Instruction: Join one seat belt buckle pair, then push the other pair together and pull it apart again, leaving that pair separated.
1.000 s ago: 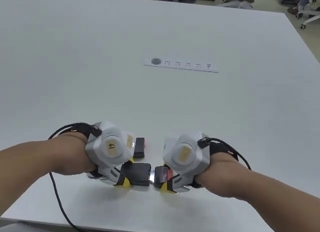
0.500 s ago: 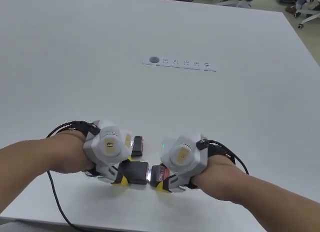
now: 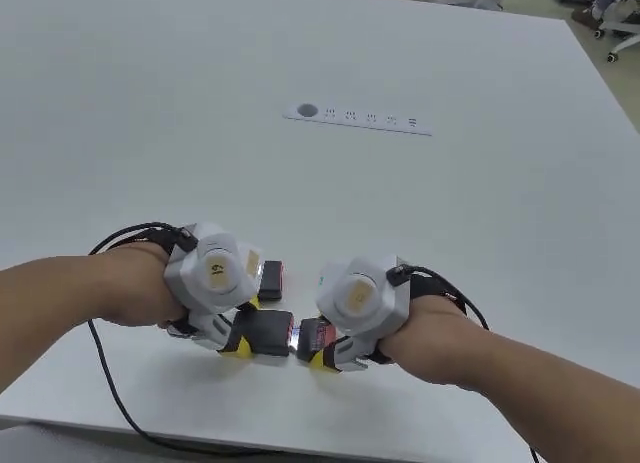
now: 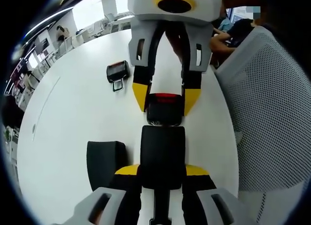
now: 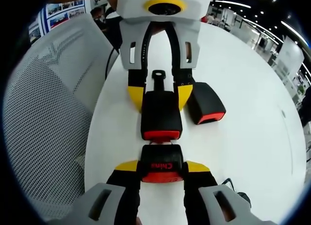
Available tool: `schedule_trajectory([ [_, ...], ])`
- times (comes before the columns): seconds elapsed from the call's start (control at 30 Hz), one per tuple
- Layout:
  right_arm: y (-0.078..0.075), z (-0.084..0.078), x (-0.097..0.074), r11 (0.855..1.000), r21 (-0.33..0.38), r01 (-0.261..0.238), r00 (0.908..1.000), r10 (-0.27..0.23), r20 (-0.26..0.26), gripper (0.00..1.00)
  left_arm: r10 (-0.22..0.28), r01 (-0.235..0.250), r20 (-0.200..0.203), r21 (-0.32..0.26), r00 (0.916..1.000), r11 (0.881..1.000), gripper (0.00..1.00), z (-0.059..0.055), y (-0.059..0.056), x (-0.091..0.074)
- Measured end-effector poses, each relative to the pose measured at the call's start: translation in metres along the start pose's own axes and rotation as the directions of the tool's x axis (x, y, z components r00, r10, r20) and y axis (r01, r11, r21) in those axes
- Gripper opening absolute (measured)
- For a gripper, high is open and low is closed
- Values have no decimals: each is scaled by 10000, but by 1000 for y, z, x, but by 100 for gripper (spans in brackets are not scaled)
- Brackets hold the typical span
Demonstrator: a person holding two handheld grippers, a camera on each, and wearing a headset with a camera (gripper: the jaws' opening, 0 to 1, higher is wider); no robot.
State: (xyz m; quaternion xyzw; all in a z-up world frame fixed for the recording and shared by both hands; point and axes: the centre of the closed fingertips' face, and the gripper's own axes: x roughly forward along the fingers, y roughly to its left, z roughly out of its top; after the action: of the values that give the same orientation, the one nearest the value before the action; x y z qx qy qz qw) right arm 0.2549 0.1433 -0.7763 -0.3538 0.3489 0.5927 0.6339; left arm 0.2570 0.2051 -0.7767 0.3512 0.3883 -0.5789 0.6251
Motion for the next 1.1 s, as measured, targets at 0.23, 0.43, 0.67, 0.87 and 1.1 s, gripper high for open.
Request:
schedule_trajectory([
  [0.23,1,0,0,10000,-62,-14,10000,14,21,30,140,-140,-12,-135,9999,9998,32,-1,1,-1],
  [0.43,-1,-1,1,9999,-29,-99,9997,99,204,30,185,-185,-9,-208,9998,9996,32,-3,2,0],
  [0.67,0,-2,2,9998,-27,-178,9998,178,132,31,263,-266,-132,-212,9996,9994,32,-6,3,2],
  [0.87,-1,-1,3,9999,-59,-118,9998,119,169,31,329,-331,-63,-339,9994,9989,32,-5,1,1],
  [1.1,0,-1,2,9998,-143,-102,9992,108,389,32,302,-307,-183,-270,9994,9992,33,-4,-1,0],
])
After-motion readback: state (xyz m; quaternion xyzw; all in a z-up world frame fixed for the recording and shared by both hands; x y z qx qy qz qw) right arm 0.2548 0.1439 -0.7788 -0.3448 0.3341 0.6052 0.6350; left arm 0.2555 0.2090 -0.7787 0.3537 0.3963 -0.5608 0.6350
